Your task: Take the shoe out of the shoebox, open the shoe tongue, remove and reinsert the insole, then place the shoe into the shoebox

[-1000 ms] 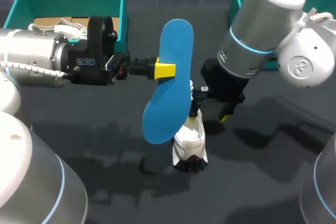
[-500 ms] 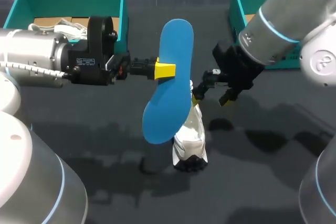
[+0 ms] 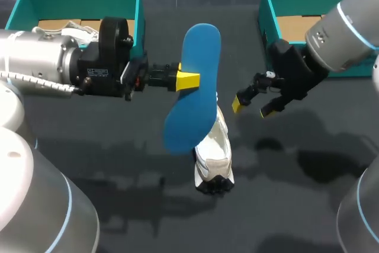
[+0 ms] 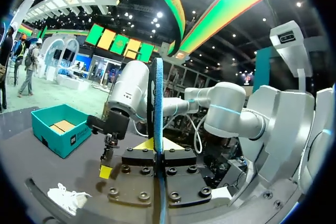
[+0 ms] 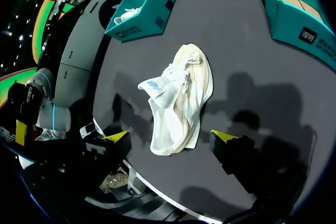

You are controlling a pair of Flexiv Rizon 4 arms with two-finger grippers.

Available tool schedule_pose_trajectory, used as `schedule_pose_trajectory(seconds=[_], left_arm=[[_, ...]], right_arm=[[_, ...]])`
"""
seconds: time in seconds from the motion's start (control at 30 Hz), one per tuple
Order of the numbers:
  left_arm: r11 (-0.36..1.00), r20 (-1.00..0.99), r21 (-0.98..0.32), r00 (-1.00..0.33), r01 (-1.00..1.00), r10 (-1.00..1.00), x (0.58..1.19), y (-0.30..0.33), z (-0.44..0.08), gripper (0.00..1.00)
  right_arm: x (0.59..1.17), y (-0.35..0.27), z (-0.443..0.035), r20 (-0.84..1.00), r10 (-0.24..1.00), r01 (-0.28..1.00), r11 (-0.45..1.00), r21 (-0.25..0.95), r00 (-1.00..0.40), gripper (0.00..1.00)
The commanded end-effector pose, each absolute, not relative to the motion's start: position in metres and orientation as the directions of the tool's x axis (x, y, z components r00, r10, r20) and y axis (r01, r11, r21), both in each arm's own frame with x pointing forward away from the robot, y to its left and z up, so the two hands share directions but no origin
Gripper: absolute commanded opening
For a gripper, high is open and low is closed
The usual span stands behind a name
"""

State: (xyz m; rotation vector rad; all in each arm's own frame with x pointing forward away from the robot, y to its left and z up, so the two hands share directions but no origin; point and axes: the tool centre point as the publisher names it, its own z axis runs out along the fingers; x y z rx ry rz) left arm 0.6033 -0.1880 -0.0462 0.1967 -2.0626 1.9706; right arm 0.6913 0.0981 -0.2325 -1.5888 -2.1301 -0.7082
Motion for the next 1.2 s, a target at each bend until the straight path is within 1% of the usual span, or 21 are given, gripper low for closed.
schedule_pose_trajectory(seconds=[0.03,0.07,0.1,0.13,0.17,0.53,0.57,0.63,0.7,0.8,0.87,0.9,0.93,0.97,1.2], left_arm=[[-0.002,-0.032,-0.999,-0.993,0.032,0.114,0.601,-0.187,-0.041,0.00],[-0.024,-0.122,-0.992,-0.984,0.120,0.132,0.601,-0.186,-0.040,0.00],[-0.034,-0.212,-0.977,-0.967,0.210,0.140,0.601,-0.186,-0.039,0.00],[-0.026,-0.375,-0.927,-0.919,0.375,0.120,0.600,-0.186,-0.039,0.00],[0.002,-0.507,-0.859,-0.853,0.512,0.123,0.599,-0.186,-0.041,0.00],[0.002,-0.507,-0.859,-0.853,0.512,0.123,0.599,-0.186,-0.041,0.00],[0.016,-0.596,-0.799,-0.795,0.601,0.115,0.597,-0.187,-0.046,0.00],[0.025,-0.689,-0.718,-0.716,0.696,0.113,0.598,-0.188,-0.053,0.00],[0.020,-0.747,-0.657,-0.655,0.754,0.113,0.598,-0.187,-0.060,0.00],[-0.005,-0.827,-0.557,-0.554,0.831,0.098,0.598,-0.185,-0.069,0.00],[-0.027,-0.899,-0.436,-0.433,0.900,0.069,0.597,-0.183,-0.074,0.00],[-0.082,-0.937,-0.349,-0.348,0.934,0.018,0.596,-0.180,-0.077,0.00],[-0.151,-0.955,-0.287,-0.294,0.946,-0.027,0.595,-0.174,-0.080,0.00],[-0.151,-0.955,-0.287,-0.294,0.946,-0.027,0.595,-0.174,-0.080,0.00],[-0.151,-0.955,-0.287,-0.294,0.946,-0.027,0.595,-0.174,-0.080,0.00]], right_arm=[[0.696,0.083,-0.224,0.661,0.689,0.954,0.238,0.182,-0.298,1.00],[0.697,0.082,-0.221,0.675,0.676,0.955,0.234,0.181,-0.294,1.00],[0.698,0.082,-0.219,0.709,0.631,0.948,0.248,0.199,-0.314,1.00],[0.699,0.081,-0.217,0.726,0.608,0.945,0.255,0.204,-0.321,1.00],[0.700,0.081,-0.215,0.726,0.609,0.945,0.263,0.194,-0.319,1.00],[0.700,0.082,-0.214,0.722,0.611,0.942,0.277,0.190,-0.326,1.00],[0.700,0.082,-0.214,0.722,0.611,0.942,0.277,0.190,-0.326,1.00],[0.703,0.082,-0.210,0.753,0.589,0.953,0.238,0.187,-0.295,1.00],[0.707,0.081,-0.206,0.787,0.558,0.964,0.194,0.183,-0.262,1.00],[0.712,0.083,-0.199,0.818,0.522,0.969,0.167,0.179,-0.241,1.00],[0.714,0.084,-0.193,0.837,0.505,0.976,0.149,0.157,-0.212,1.00],[0.716,0.086,-0.190,0.845,0.500,0.980,0.137,0.142,-0.192,1.00],[0.718,0.088,-0.187,0.849,0.502,0.985,0.124,0.121,-0.168,1.00],[0.717,0.090,-0.184,0.842,0.522,0.989,0.106,0.100,-0.141,1.00],[0.717,0.090,-0.184,0.842,0.522,0.989,0.106,0.100,-0.141,1.00]])
